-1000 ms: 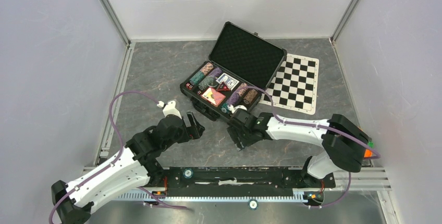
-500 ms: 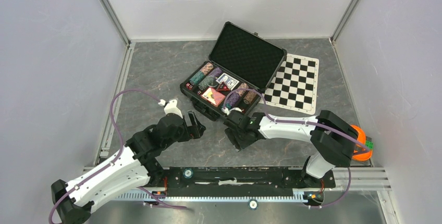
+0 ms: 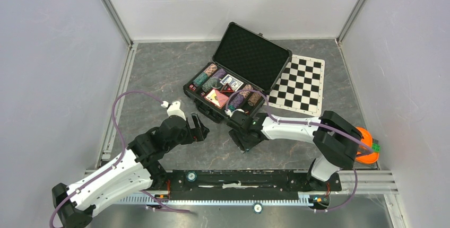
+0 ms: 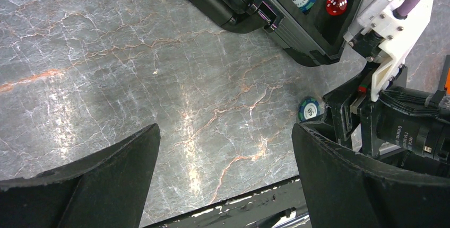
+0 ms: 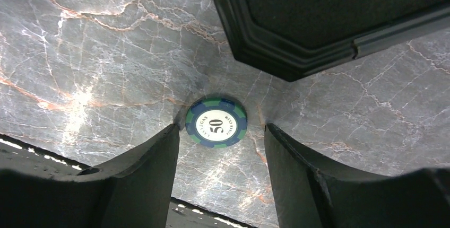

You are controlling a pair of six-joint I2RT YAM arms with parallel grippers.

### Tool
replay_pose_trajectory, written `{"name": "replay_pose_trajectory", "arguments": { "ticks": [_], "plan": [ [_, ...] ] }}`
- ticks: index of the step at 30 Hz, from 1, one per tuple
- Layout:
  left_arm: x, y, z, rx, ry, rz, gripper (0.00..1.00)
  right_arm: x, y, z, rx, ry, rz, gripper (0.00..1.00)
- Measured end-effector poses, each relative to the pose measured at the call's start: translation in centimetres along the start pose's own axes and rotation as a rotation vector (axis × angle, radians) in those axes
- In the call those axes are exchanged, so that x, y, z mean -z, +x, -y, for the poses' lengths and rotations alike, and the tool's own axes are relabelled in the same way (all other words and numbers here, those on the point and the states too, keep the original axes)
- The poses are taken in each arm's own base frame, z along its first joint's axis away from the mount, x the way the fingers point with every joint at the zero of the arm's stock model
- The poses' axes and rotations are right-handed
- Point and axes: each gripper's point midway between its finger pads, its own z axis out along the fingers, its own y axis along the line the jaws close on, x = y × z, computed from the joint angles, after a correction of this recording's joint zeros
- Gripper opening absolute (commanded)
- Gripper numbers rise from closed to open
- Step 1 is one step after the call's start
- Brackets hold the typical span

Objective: Pack up texas hold em set

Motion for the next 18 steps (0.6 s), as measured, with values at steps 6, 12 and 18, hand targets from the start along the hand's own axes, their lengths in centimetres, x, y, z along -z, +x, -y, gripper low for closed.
{"name": "replay_pose_trajectory", "arguments": {
  "ticks": [6,12,18],
  "plan": [
    [-0.03,0.02,-0.01,-0.001,-0.001,-0.001,1.00,0.03,0.00,0.10,0.019,0.021,-0.013,0.61],
    [-0.21,0.04,0.05,-0.002,-0.003,-0.003,1.00,-0.02,0.01,0.18,0.025,0.027,-0.015,0.54],
    [-0.23,-0.03,0.16,-0.001,0.001,0.000,1.00,0.18,-0.13,0.48,0.026,0.042,-0.005,0.50]
  ]
}}
